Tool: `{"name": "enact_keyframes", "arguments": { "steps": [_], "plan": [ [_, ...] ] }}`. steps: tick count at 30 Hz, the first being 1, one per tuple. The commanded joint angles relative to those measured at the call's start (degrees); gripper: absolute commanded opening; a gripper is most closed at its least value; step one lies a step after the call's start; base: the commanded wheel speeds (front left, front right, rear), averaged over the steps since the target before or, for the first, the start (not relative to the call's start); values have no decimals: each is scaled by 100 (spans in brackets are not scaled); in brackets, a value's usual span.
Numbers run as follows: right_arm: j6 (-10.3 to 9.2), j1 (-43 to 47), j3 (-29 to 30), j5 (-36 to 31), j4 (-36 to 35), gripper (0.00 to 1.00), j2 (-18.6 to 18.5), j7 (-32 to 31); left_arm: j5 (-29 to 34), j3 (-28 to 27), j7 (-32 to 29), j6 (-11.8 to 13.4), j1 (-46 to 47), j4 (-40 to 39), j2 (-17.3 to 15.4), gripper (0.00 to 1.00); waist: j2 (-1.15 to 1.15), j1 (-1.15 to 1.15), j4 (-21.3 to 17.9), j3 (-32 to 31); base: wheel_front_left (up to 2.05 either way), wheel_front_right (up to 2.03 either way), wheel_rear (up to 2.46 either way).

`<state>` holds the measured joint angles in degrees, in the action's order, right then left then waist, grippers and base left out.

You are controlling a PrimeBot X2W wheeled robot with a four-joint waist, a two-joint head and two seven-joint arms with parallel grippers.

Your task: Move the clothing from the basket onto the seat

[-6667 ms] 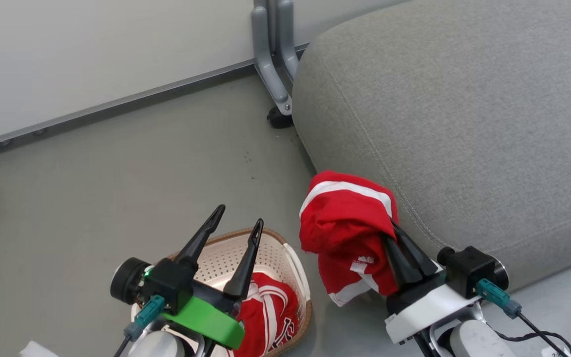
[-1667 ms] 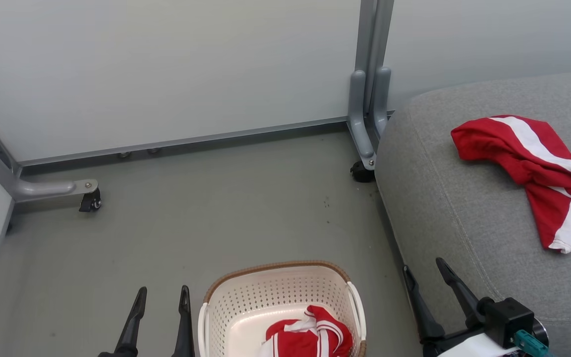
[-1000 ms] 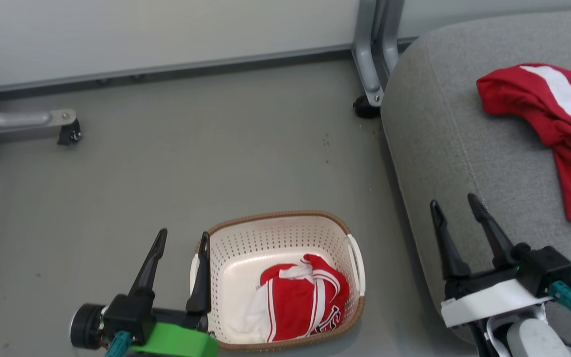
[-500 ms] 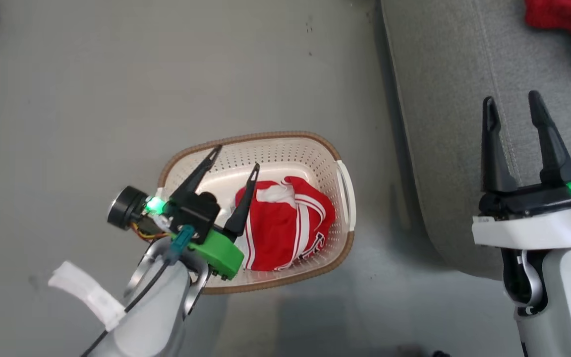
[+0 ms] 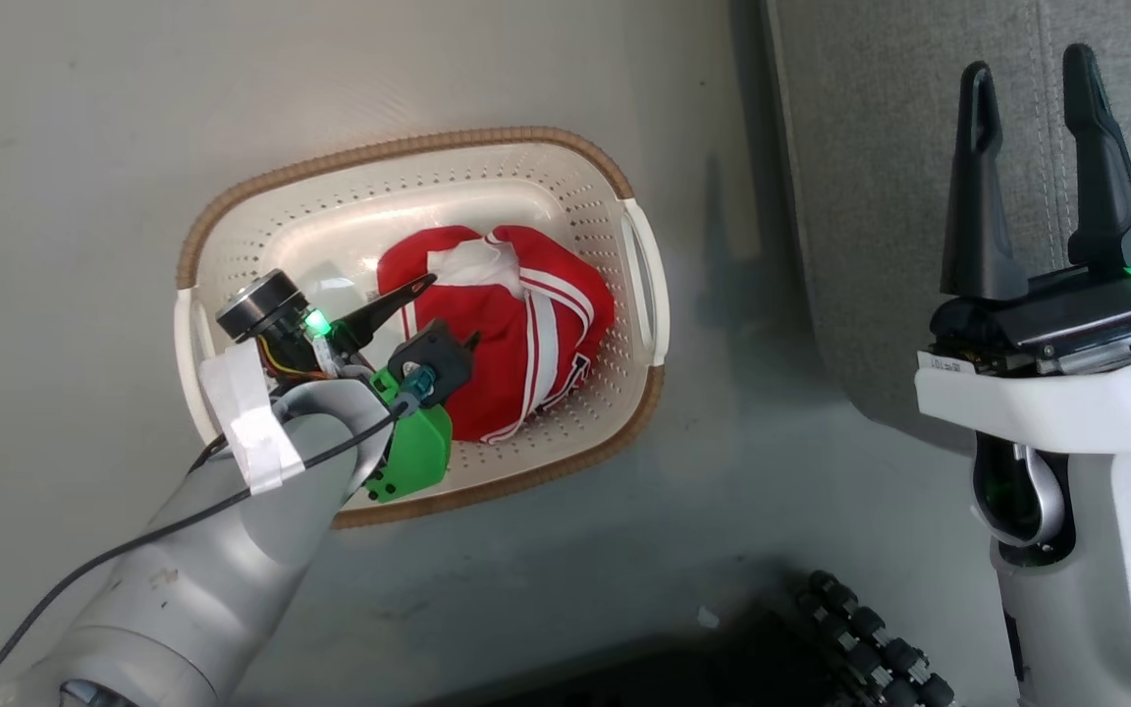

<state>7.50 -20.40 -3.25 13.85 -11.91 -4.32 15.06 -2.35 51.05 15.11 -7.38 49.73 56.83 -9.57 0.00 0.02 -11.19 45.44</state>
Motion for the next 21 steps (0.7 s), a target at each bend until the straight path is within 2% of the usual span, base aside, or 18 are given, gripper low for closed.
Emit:
{"name": "enact_keyframes", "arguments": {
  "steps": [1, 7, 11, 15, 18, 21],
  "plan": [
    [-2, -129, -27, 19, -101, 100, 44, 18, -118, 164, -41, -12, 245, 210, 9, 100, 0, -2, -411, 632, 0, 0, 0],
    [-2, -288, -42, 67, -455, 100, 115, 18, -636, 856, -234, -13, 806, 928, 3, 100, 0, -2, -512, 1063, 0, 0, 0],
    [-2, -380, -59, 128, -612, 100, 132, 18, -549, 1180, -360, -13, 1254, 1232, -69, 100, 0, -2, -530, 1352, 0, 0, 0],
    [-2, -372, -77, 124, -756, 100, 142, 18, -515, 1274, -493, 66, 1509, 1434, 57, 100, 0, -2, -461, 1500, 0, 0, 0],
    [-2, -340, 64, 534, -854, 100, 132, 18, -555, 1278, -579, 112, 1640, 1519, 161, 100, 0, -2, -419, 1574, 0, 0, 0],
    [-1, -342, 106, 632, -928, 100, 142, 17, -602, 1286, -764, 120, 1620, 1595, 215, 100, 0, -2, -409, 1624, 0, 0, 0]
  ]
}}
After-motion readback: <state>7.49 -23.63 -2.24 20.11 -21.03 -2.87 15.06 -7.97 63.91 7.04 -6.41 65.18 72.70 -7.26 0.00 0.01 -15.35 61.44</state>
